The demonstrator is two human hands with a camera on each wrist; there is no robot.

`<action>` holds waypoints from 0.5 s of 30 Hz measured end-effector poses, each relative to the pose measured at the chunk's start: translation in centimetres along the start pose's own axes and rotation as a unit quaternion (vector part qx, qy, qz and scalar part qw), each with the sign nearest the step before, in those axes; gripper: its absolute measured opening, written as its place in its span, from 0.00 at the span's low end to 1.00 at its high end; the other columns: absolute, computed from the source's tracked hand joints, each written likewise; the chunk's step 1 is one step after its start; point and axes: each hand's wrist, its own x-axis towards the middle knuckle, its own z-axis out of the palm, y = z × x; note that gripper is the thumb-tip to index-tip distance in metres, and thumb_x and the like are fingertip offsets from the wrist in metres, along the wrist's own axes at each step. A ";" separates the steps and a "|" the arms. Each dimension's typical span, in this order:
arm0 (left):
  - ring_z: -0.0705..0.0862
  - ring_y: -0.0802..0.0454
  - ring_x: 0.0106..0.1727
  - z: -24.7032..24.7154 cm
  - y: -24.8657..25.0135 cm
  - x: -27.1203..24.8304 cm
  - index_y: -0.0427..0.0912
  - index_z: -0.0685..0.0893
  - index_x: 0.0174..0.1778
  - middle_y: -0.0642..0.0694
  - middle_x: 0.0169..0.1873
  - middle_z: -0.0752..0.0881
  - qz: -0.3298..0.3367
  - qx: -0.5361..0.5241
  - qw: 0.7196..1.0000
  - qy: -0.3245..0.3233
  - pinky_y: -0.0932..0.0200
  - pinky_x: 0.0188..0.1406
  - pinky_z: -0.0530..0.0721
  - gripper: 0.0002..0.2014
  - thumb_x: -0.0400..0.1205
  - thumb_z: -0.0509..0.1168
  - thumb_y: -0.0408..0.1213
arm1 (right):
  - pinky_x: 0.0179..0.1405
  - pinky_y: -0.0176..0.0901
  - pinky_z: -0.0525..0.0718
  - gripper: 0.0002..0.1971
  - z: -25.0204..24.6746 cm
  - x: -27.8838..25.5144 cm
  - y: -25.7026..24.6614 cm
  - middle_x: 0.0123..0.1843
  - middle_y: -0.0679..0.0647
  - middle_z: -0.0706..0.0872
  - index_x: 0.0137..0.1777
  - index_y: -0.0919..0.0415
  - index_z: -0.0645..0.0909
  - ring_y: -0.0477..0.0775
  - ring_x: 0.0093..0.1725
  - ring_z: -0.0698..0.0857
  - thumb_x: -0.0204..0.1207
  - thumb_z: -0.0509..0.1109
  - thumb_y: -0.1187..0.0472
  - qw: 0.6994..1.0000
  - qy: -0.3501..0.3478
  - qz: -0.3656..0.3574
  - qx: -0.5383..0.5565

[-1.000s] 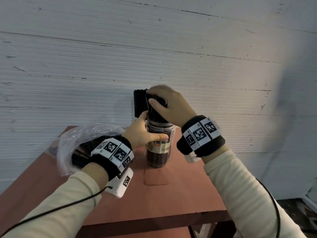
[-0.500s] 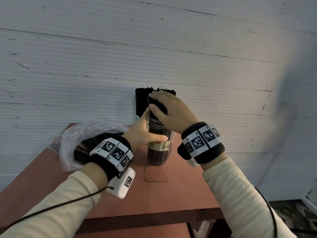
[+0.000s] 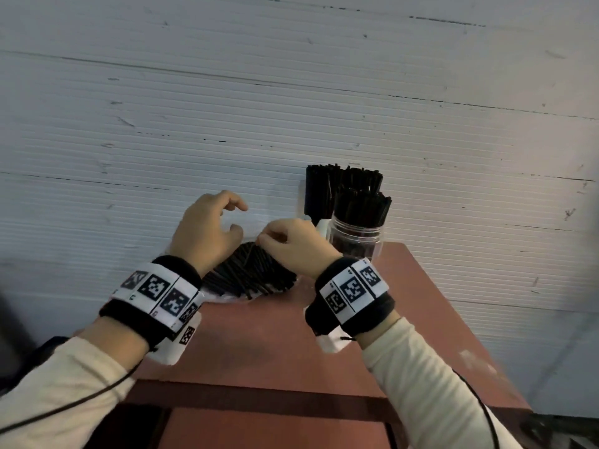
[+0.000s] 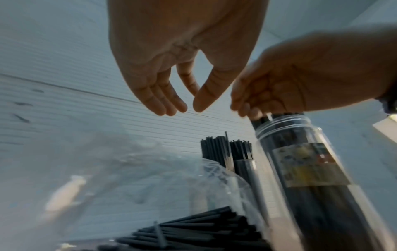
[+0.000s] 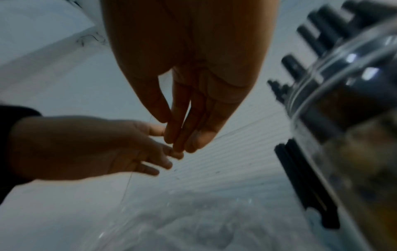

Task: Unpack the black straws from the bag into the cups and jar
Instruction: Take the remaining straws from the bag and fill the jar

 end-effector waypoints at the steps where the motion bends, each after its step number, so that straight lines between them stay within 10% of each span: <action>1: 0.79 0.50 0.59 -0.7 -0.6 -0.1 0.58 0.82 0.53 0.48 0.58 0.81 -0.012 0.027 1.000 -0.009 0.49 0.58 0.79 0.16 0.73 0.68 0.34 | 0.46 0.47 0.80 0.14 0.9 0.4 0.1 0.44 0.59 0.88 0.48 0.66 0.86 0.59 0.46 0.84 0.81 0.63 0.56 0.999 -0.041 0.018 -0.029; 5: 0.85 0.46 0.55 -2.5 -2.7 -0.2 0.76 0.79 0.47 0.46 0.64 0.82 -0.077 0.078 0.985 -0.134 0.46 0.57 0.84 0.18 0.66 0.64 0.46 | 0.53 0.50 0.82 0.18 3.5 2.1 0.6 0.53 0.63 0.88 0.56 0.68 0.85 0.63 0.53 0.85 0.84 0.58 0.56 0.981 -0.154 0.045 -0.113; 10: 0.80 0.43 0.67 -2.8 -3.8 -0.5 0.42 0.85 0.64 0.45 0.63 0.83 -0.049 0.090 0.971 -0.218 0.76 0.46 0.70 0.20 0.78 0.65 0.21 | 0.76 0.52 0.68 0.27 6.0 3.9 1.1 0.80 0.61 0.69 0.80 0.61 0.66 0.62 0.77 0.70 0.85 0.57 0.47 0.944 -0.238 0.099 -0.205; 15: 0.80 0.47 0.69 -2.6 -4.2 -0.2 0.51 0.85 0.65 0.46 0.68 0.81 -0.069 0.055 0.980 -0.177 0.69 0.50 0.72 0.27 0.75 0.63 0.18 | 0.75 0.53 0.67 0.31 6.8 5.0 2.3 0.80 0.62 0.69 0.82 0.60 0.60 0.63 0.77 0.70 0.84 0.58 0.43 0.939 -0.212 0.160 -0.219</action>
